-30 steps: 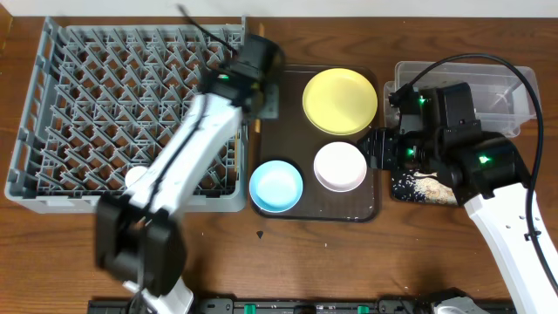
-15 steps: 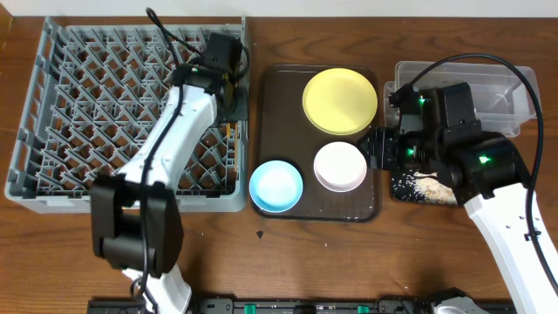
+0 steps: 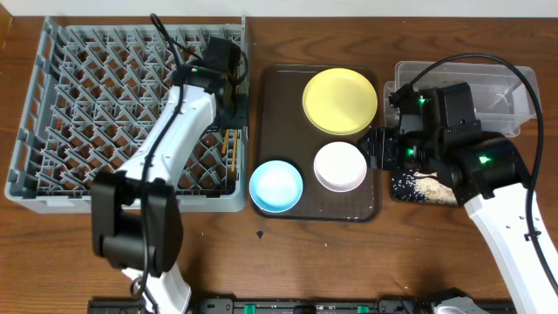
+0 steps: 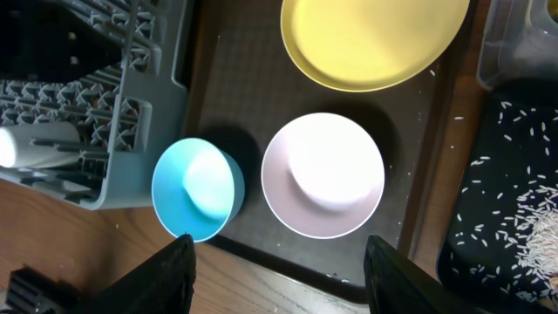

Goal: Sort waste into correct bins and load items into the dishwasher
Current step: 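Lower the chopstick into the dish rack and release, then grasp the pink bowl rim on the brown tray with the left gripper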

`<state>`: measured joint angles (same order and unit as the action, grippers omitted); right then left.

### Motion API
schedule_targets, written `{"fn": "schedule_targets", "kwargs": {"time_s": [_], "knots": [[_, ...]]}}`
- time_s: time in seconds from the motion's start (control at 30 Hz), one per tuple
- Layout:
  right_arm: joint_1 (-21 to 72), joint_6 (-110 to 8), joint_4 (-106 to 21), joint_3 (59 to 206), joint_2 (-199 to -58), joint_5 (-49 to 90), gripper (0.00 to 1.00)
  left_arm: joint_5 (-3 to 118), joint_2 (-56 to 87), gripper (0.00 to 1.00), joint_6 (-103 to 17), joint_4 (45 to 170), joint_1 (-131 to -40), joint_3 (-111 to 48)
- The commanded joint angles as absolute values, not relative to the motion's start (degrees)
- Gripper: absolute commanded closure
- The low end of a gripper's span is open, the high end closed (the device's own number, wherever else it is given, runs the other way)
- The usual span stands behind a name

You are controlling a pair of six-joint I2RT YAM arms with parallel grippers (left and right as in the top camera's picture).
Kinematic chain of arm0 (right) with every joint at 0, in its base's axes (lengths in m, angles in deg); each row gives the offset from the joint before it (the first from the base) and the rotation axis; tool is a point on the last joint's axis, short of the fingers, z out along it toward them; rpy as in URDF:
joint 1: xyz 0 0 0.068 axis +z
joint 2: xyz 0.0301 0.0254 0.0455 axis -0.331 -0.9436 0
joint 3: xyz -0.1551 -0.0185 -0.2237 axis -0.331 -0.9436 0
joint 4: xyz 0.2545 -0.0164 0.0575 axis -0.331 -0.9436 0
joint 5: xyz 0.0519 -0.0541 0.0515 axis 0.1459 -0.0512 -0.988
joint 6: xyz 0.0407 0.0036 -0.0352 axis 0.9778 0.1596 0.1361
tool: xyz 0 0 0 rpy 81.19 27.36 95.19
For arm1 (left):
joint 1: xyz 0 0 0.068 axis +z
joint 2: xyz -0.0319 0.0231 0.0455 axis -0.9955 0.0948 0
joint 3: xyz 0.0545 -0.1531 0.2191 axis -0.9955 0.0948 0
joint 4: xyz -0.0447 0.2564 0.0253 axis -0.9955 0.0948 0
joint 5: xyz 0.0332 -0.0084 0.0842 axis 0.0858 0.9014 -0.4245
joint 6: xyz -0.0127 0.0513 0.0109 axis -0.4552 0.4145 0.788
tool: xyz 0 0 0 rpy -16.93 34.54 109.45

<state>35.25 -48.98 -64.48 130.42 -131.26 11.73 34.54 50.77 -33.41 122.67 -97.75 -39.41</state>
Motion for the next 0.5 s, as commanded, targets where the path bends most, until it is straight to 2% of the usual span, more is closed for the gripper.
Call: {"fn": "schedule_targets", "kwargs": {"time_s": [0.0,0.07,0.3,0.4,0.47], "knots": [[35.14,-48.39,-64.37,130.92,-130.99,11.36,0.4,52.4,43.34,0.66,-32.69,124.24,-97.9,-40.96],[35.08,-48.28,-64.24,130.92,-130.99,11.36,0.4,58.45,41.28,0.66,-32.69,125.03,-99.11,-40.96],[33.22,-43.62,-64.63,130.92,-130.99,16.56,0.4,56.38,42.35,0.57,-31.13,126.03,-108.2,-40.17],[31.1,-43.71,-64.92,130.92,-130.99,16.89,0.36,51.44,45.41,0.43,-31.16,125.64,-112.02,-39.85],[29.96,-43.69,-65.37,130.92,-130.99,16.89,0.35,49.78,47.8,0.41,-31.18,124.35,-113.97,-39.85]]}}
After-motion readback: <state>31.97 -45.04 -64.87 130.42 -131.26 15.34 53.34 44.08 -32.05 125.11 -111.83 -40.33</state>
